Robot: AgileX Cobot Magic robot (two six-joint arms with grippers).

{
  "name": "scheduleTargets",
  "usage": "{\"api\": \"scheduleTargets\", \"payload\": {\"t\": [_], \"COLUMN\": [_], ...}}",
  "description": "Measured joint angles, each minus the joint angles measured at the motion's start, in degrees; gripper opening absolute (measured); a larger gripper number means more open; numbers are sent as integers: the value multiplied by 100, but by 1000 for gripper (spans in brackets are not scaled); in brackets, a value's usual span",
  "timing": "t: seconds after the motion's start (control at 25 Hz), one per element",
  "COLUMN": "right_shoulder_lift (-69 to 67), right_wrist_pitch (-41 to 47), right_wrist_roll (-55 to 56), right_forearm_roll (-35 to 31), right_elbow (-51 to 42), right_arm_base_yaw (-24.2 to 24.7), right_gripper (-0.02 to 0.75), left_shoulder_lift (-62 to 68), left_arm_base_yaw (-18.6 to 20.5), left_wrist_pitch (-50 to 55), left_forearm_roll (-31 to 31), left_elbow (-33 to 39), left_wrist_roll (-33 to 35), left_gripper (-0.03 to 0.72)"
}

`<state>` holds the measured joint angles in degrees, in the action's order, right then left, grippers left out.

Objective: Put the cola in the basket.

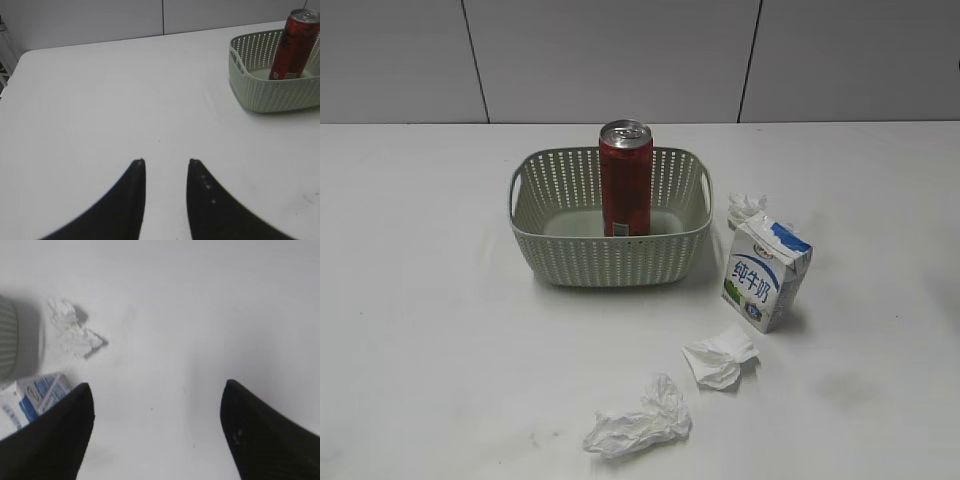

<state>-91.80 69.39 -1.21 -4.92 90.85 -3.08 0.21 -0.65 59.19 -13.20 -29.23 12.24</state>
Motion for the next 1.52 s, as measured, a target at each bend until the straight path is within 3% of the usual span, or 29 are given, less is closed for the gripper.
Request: {"api": "scheduleTargets", "payload": {"t": [0.36, 0.8, 1.28, 1.52], "right_shoulder_lift": [1764, 4176, 6861, 7624], "right_wrist_pitch": [-79, -649, -855, -923], "right_wrist_roll": [-17, -29, -29, -30], "right_forearm_roll": [-1, -1, -1, -24], "right_elbow": [-2477, -4738, -6145, -6190], "right_arm_base_yaw": [0, 0, 0, 0], "right_gripper": [593, 592, 592, 591], "left_shoulder_lift": [0, 0, 0, 0], "left_arm_base_yaw": [0, 0, 0, 0], "left_wrist_pitch": [0, 0, 0, 0], "left_forearm_roll": [0, 0, 0, 0], "left_elbow": [0, 0, 0, 0], "left_wrist_roll": [0, 0, 0, 0], "left_gripper": [229, 229, 229, 229]}}
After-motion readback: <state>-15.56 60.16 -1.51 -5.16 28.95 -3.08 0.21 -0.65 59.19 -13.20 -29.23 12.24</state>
